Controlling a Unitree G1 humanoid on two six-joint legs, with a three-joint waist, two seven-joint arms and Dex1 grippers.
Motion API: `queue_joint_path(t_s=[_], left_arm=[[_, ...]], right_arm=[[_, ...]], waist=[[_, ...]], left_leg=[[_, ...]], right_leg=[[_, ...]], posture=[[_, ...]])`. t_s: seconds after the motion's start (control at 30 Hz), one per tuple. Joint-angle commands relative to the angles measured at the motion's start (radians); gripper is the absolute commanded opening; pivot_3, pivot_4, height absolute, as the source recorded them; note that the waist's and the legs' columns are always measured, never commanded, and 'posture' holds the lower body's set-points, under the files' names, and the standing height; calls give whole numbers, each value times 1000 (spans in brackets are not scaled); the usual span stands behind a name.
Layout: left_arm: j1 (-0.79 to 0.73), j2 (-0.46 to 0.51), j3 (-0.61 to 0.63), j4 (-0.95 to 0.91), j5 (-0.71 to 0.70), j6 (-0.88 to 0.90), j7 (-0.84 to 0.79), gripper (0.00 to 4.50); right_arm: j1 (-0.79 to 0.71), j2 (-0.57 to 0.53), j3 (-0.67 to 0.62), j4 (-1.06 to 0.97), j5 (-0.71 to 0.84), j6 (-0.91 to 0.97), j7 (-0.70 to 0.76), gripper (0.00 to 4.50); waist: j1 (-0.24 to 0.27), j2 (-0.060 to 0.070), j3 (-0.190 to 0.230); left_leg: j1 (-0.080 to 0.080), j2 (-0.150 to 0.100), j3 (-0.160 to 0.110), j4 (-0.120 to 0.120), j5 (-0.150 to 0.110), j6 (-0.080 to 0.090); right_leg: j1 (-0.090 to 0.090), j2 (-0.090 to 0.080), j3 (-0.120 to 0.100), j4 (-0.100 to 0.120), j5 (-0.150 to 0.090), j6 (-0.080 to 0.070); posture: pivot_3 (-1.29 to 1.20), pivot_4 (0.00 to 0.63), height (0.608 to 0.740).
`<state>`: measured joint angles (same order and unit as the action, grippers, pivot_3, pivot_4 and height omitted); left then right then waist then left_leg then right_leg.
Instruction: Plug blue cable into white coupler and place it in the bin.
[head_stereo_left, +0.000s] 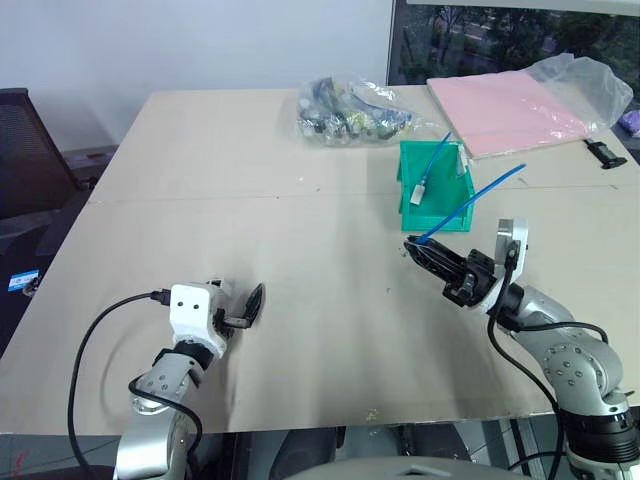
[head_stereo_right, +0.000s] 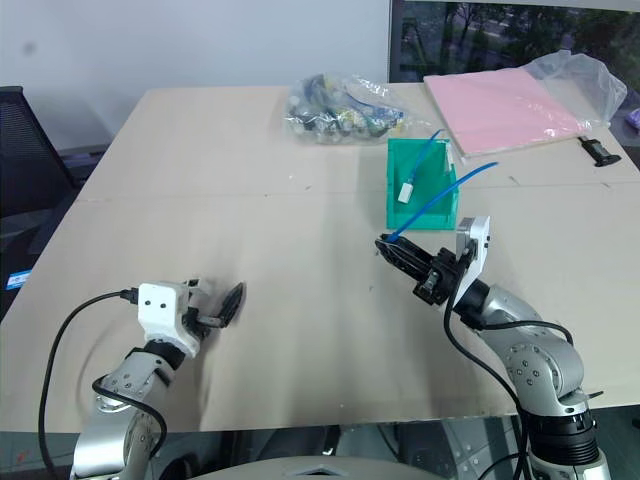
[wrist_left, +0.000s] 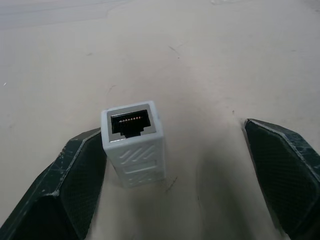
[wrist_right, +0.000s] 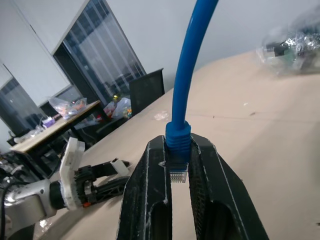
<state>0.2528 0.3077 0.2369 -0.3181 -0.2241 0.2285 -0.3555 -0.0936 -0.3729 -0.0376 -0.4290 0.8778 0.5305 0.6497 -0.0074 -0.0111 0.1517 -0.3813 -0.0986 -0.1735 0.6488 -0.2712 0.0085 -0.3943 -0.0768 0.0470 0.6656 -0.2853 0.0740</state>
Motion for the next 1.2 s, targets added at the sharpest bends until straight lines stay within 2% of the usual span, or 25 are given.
queue_joint_path(t_s=[0.03,0.27,0.37,0.5,0.57,0.73,0.87,1.03,1.2], left_arm=[[-6,10,6,-5,2,-18,0,3712],[-61,8,4,5,47,-36,49,561],[-122,4,-29,24,61,-28,51,603],[-308,-11,-212,120,54,-44,-97,603],[-390,-18,-289,198,25,-51,-214,603],[-607,7,-487,449,-22,-116,-660,603],[-779,14,-595,754,75,-326,-879,603],[-953,-41,-618,1076,131,-470,-974,603],[-1031,-84,-617,1243,156,-557,-1029,603]], right_arm=[[7,2,-14,-43,-3,-28,16,0],[10,1,-13,-40,-12,-35,18,0],[2,-1,-18,-35,-14,-36,16,0],[-20,-16,-22,-5,-52,-56,31,0],[-37,-32,-13,10,-83,-70,53,0],[-77,-99,64,82,-270,-177,143,0],[-105,-107,101,149,-353,-256,201,0],[-108,-121,157,214,-451,-332,254,0],[-105,-90,186,223,-462,-332,263,0]], waist=[[0,0,0],[0,0,0],[1,0,0],[22,0,0],[19,-1,-1],[4,0,-1],[-12,-1,-1],[1,-1,-2],[8,0,-2]], left_leg=[[0,0,0,0,0,0],[0,0,0,0,0,0],[0,0,0,0,0,0],[-1,-1,-1,2,0,0],[0,-1,0,3,0,0],[-1,-1,1,3,0,0],[-1,0,0,3,1,-1],[0,-1,-1,5,1,-1],[3,-2,-3,8,1,0]], right_leg=[[0,0,0,0,0,0],[0,0,0,0,0,0],[0,0,0,0,1,0],[0,0,-2,1,1,1],[1,4,-1,1,2,2],[-1,5,1,0,2,2],[-1,6,0,0,2,2],[1,5,-1,1,2,2],[7,5,-2,1,6,5]], posture=[[0,150,740],[0,150,740],[0,150,740],[0,150,740],[0,150,740],[0,150,740],[0,150,740],[0,150,740],[0,150,740]])
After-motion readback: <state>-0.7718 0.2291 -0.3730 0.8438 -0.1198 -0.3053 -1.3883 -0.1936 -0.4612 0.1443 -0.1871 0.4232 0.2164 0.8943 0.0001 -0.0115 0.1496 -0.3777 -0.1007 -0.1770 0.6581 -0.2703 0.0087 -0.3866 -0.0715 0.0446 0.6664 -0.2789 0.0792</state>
